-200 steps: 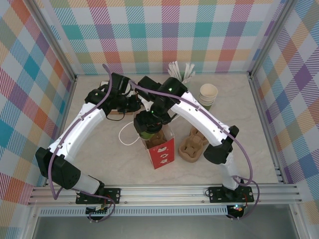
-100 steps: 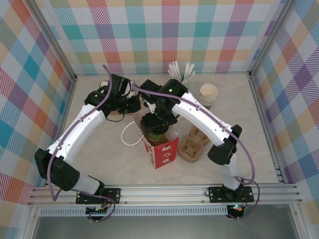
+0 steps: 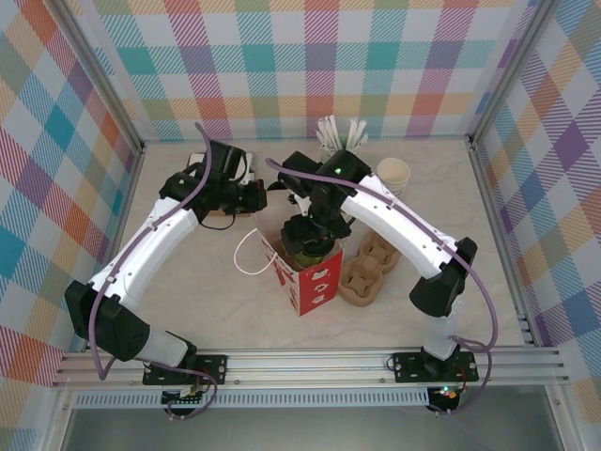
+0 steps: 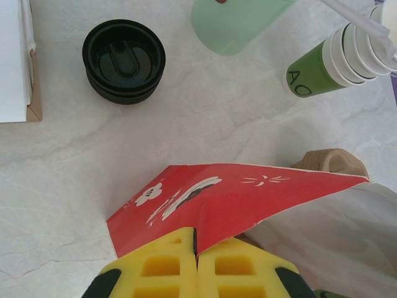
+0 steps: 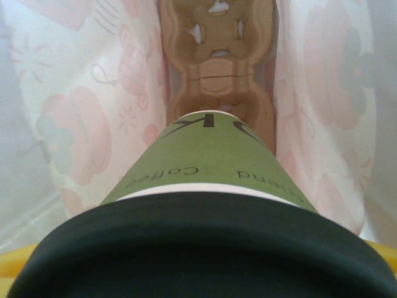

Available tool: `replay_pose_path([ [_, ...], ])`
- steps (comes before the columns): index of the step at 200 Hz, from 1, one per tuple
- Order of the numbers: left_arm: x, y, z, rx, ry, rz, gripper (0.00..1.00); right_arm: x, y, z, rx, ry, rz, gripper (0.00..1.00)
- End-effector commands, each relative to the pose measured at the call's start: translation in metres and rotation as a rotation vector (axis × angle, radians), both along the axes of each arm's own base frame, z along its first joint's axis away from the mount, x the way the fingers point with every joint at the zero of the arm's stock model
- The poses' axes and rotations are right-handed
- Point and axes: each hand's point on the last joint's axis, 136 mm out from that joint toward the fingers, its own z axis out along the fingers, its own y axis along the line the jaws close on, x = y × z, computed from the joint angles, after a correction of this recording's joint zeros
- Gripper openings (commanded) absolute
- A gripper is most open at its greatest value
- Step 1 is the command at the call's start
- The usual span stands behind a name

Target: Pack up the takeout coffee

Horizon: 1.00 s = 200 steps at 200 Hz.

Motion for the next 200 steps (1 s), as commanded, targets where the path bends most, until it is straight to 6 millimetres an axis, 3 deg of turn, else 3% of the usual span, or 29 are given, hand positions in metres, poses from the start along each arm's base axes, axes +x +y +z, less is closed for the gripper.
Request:
replay_pose_path([
  [1,-0.009,-0.006,0.000,-0.020,0.015,-0.029,0.03,0.000,-0.003,-0.013,-0.060,0.017,-0.012,0.74],
  [71,-0.008,-0.006,0.006,-0.040,0.016,-0.003,0.03,0.002,0.011,-0.035,-0.076,0.034,0.005,0.74],
  [148,-0.001,0.001,0.008,-0.024,0.005,0.060,0.04,0.003,0.010,-0.063,-0.102,0.037,-0.002,0.74],
  [200,-0.001,-0.005,0.014,-0.056,0.002,0.041,0.04,0.002,0.009,-0.075,-0.117,0.049,0.000,0.74],
])
